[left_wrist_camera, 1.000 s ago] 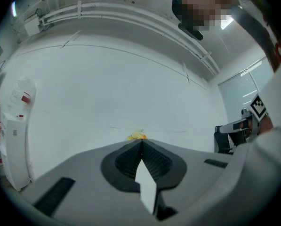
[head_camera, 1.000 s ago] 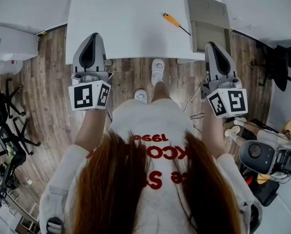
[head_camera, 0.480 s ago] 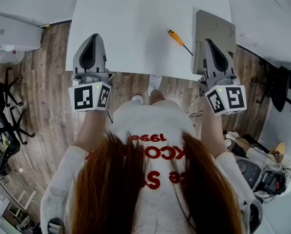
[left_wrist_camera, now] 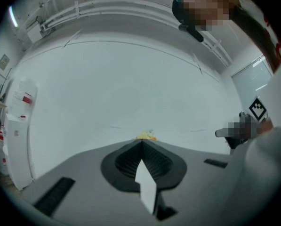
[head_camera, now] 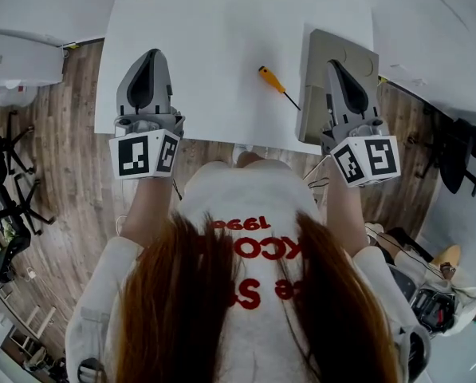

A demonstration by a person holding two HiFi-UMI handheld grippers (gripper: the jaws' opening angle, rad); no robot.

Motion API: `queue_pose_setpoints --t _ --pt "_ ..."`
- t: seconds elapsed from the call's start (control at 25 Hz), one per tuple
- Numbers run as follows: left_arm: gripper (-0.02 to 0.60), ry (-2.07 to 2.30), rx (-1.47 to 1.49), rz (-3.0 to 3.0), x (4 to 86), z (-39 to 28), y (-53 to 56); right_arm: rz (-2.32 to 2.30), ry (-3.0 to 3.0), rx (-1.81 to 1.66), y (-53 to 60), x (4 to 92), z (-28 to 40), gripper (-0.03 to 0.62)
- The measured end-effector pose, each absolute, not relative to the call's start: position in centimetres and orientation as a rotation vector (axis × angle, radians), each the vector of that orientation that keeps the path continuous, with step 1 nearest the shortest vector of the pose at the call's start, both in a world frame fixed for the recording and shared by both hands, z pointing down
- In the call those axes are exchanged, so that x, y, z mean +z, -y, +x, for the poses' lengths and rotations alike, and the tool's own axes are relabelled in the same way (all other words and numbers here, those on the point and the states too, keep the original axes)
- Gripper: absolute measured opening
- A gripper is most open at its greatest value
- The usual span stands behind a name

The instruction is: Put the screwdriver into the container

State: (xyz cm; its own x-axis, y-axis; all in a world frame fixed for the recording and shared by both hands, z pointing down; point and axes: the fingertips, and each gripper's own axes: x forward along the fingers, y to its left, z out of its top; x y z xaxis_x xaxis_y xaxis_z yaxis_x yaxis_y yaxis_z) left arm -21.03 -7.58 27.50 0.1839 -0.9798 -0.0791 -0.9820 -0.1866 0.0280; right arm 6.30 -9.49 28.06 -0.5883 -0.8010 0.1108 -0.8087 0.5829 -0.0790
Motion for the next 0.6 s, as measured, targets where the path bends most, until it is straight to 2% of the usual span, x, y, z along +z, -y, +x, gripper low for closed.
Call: queue_pose_setpoints --t 0.6 --pt "0.008 -2.063 0.064 -2.322 27.9 -18.9 11.4 1.257 2.842 0.223 15.7 28.7 7.3 0.008"
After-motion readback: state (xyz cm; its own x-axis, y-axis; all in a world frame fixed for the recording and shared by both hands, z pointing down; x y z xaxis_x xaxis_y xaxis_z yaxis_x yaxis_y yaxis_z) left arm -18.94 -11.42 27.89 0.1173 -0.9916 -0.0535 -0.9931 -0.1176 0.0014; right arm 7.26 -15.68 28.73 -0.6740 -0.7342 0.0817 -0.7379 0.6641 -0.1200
